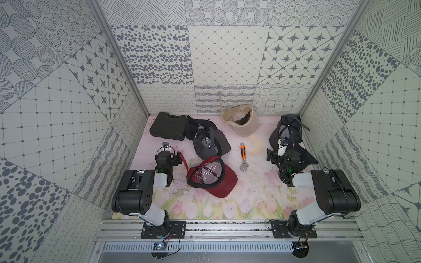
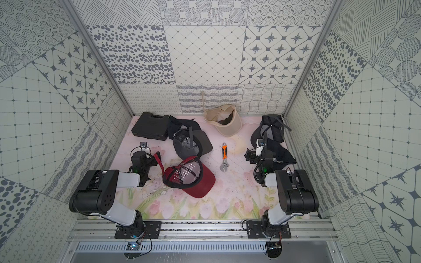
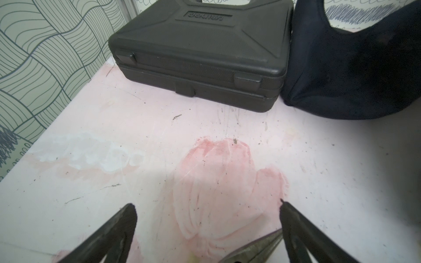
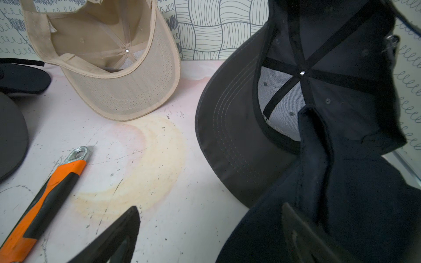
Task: Open the adjustable buckle of the baseball cap
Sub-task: Reset both arms
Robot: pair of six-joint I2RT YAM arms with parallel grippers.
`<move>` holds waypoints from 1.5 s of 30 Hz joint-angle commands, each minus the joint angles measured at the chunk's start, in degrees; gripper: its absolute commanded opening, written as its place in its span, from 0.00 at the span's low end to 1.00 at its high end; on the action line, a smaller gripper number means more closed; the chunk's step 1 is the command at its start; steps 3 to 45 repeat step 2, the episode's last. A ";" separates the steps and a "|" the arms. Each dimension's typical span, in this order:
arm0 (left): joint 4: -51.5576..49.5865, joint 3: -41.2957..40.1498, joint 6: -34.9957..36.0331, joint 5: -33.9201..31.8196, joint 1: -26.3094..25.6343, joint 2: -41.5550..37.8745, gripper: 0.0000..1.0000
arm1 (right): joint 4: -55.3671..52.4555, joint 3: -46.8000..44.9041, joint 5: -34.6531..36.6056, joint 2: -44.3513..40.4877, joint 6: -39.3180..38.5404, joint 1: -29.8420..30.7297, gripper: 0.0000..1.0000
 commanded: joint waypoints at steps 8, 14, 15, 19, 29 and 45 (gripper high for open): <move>2.63 0.46 0.77 0.95 -0.14 0.13 0.99 | 1.48 0.90 -0.26 -0.33 0.69 -0.04 0.98; 2.63 0.46 0.77 0.95 -0.14 0.13 0.99 | 1.48 0.90 -0.26 -0.33 0.69 -0.04 0.98; 2.63 0.46 0.77 0.95 -0.14 0.13 0.99 | 1.48 0.90 -0.26 -0.33 0.69 -0.04 0.98; 2.63 0.46 0.77 0.95 -0.14 0.13 0.99 | 1.48 0.90 -0.26 -0.33 0.69 -0.04 0.98; 2.63 0.46 0.77 0.95 -0.14 0.13 0.99 | 1.48 0.90 -0.26 -0.33 0.69 -0.04 0.98; 2.63 0.46 0.77 0.95 -0.14 0.13 0.99 | 1.48 0.90 -0.26 -0.33 0.69 -0.04 0.98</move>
